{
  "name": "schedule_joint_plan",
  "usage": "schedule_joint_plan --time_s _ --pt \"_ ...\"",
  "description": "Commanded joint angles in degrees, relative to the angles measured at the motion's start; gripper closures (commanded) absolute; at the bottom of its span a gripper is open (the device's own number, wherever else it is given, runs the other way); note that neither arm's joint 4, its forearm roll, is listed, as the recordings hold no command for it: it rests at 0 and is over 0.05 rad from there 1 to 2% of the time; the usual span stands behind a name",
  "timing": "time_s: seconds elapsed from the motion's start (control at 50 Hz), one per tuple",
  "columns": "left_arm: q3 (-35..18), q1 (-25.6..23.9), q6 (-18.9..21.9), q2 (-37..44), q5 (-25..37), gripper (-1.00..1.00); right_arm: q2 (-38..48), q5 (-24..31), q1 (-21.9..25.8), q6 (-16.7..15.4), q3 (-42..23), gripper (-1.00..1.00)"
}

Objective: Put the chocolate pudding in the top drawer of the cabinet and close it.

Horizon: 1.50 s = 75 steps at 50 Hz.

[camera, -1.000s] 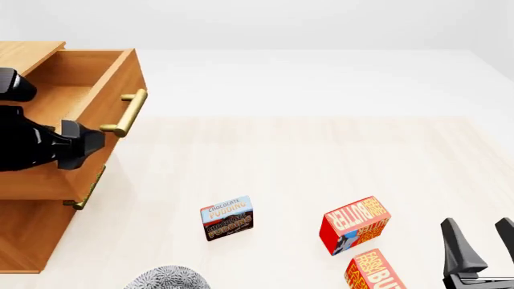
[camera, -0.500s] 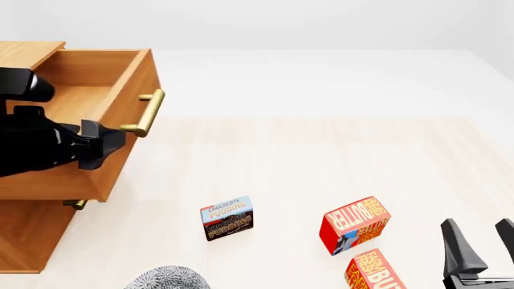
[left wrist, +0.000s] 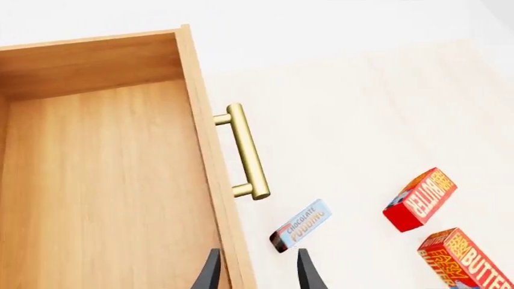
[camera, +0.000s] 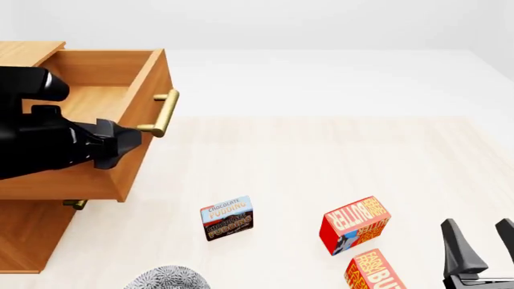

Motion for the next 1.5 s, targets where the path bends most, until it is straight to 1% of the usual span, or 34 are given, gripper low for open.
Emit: schedule_joint_plan --time_s 0.02,0.12,0.4,0.84,0.94,1.0,1.08,1.22,1.26,1.28,1.36,1.38,1.5 --pt "4.4 -1.3 -2.1 4.3 0.5 -1.0 0.1 -0.1 0.0 0.0 0.0 -1.0" --pt "4.4 -2.9 -3.7 4.9 0.2 -1.0 0.1 -0.1 0.0 0.0 0.0 -1.0" --pt "3.7 -6.2 -4.9 5.9 -0.3 -1.0 0.0 -0.1 0.0 0.0 0.1 -1.0" --pt "4.3 -8.4 -6.7 6.6 -1.4 -1.0 0.1 -0.2 0.0 0.0 0.1 -1.0" --pt "4.2 -8.5 -6.7 6.6 -1.4 -1.0 0.1 -0.2 0.0 0.0 0.1 -1.0" --pt "3.9 -7.6 -5.9 6.3 -1.0 -1.0 0.1 -0.3 0.0 0.0 0.1 -1.0" --pt "2.2 -6.2 -4.6 5.0 0.3 -1.0 0.1 -0.3 0.0 0.0 0.1 -1.0" --pt "-0.1 -5.5 -4.0 4.1 1.7 -1.0 0.2 -0.3 0.0 0.0 0.1 -1.0" --pt "-1.6 -5.2 -3.6 3.6 2.7 -1.0 0.1 -0.2 0.0 0.0 0.1 -1.0" --pt "-2.8 -4.7 -2.2 3.2 3.4 -1.0 0.2 -0.2 0.0 0.0 0.1 -1.0" --pt "-7.7 -3.2 -0.3 3.0 6.3 -1.0 0.2 -0.3 0.0 0.0 0.1 -1.0" --pt "-7.7 -3.2 -0.3 3.0 6.3 -1.0 0.2 -0.3 0.0 0.0 0.1 -1.0" --pt "-11.8 -3.9 0.7 2.8 9.0 -1.0 0.2 -0.3 0.0 0.0 0.1 -1.0"
